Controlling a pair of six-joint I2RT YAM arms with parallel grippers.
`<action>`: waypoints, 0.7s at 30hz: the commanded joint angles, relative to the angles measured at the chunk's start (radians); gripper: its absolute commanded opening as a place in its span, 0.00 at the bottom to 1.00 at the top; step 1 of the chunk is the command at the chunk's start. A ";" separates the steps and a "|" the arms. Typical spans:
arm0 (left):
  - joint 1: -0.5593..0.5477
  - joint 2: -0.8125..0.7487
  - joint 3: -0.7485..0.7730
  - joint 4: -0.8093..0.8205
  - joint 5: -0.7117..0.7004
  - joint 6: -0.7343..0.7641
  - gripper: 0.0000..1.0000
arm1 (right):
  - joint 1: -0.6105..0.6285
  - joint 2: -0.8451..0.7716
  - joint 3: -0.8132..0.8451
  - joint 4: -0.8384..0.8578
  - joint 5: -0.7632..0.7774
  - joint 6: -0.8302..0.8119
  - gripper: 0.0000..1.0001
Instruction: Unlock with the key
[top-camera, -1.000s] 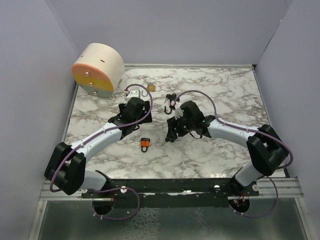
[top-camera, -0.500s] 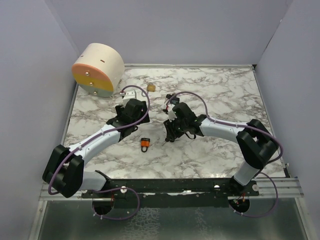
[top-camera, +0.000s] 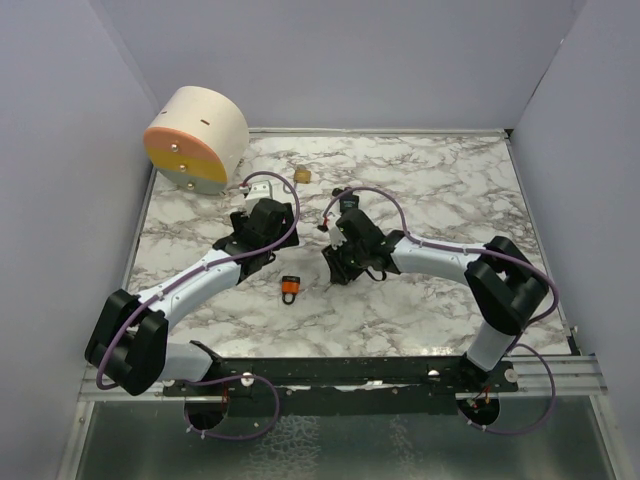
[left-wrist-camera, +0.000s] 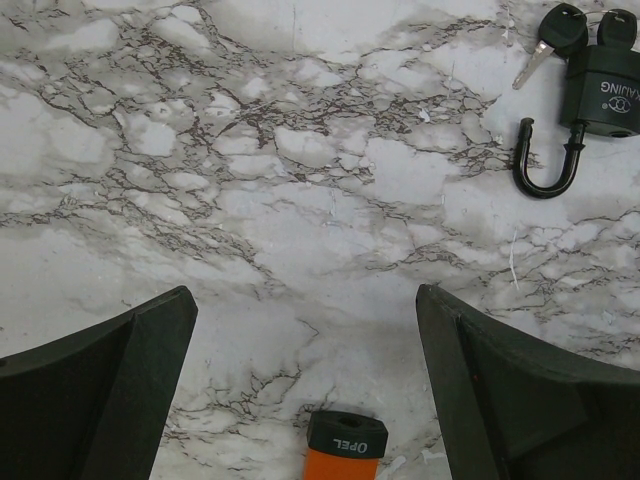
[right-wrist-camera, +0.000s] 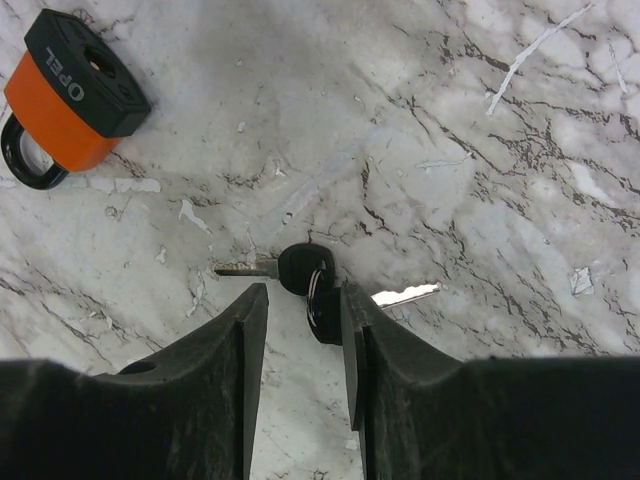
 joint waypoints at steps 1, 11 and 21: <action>0.007 -0.014 -0.011 0.010 -0.021 -0.007 0.94 | 0.013 0.026 0.019 -0.024 0.046 -0.009 0.32; 0.009 -0.014 -0.014 0.015 -0.015 -0.006 0.94 | 0.012 0.035 0.030 -0.026 0.066 0.003 0.10; 0.010 -0.054 -0.046 0.173 0.080 0.079 0.91 | -0.022 -0.107 0.079 0.086 0.069 0.036 0.01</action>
